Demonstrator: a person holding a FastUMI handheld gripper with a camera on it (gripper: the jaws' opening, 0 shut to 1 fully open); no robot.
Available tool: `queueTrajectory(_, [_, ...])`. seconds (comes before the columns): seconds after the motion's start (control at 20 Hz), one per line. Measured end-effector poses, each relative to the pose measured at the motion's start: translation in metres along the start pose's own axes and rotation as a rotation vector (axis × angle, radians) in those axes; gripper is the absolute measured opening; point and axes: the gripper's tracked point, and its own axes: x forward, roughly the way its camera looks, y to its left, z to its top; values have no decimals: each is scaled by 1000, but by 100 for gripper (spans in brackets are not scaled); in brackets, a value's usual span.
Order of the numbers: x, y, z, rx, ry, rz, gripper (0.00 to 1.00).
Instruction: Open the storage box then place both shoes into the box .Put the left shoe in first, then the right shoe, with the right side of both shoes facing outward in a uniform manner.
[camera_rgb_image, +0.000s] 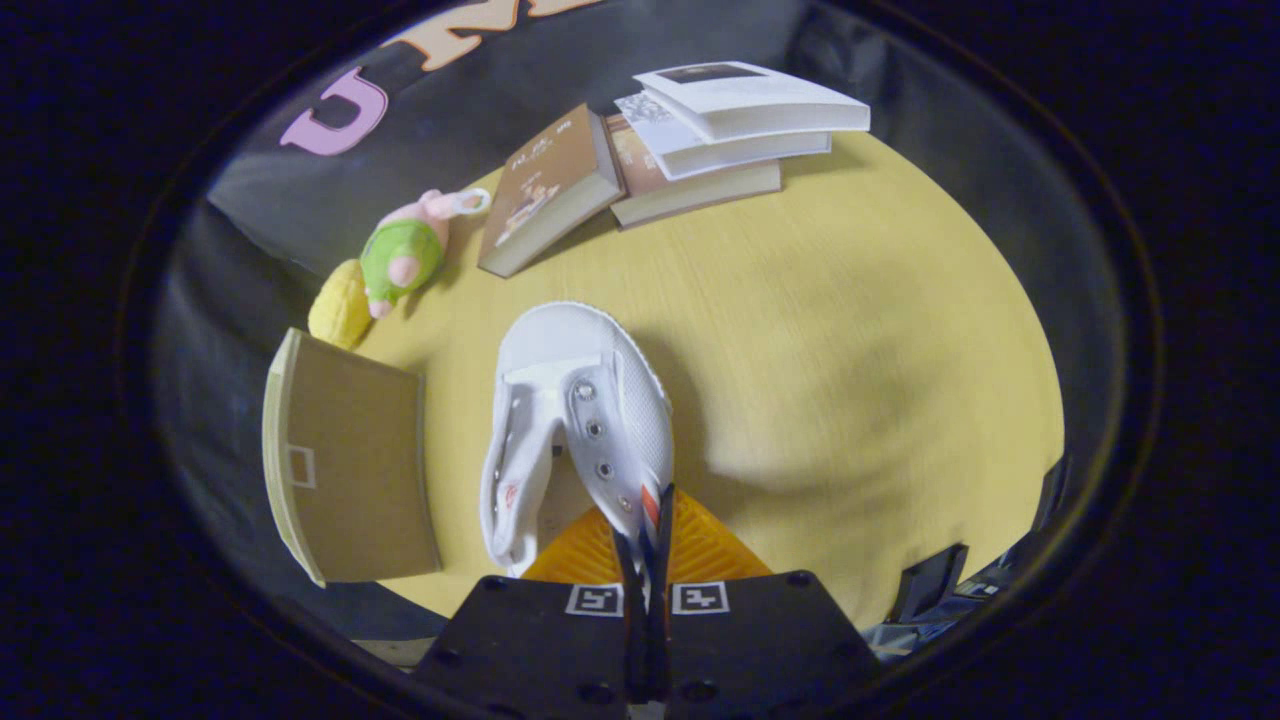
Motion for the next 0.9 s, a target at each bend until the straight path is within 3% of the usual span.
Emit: queueTrajectory(0.9, [-79, 195, 4, 36, -99, 211, 5])
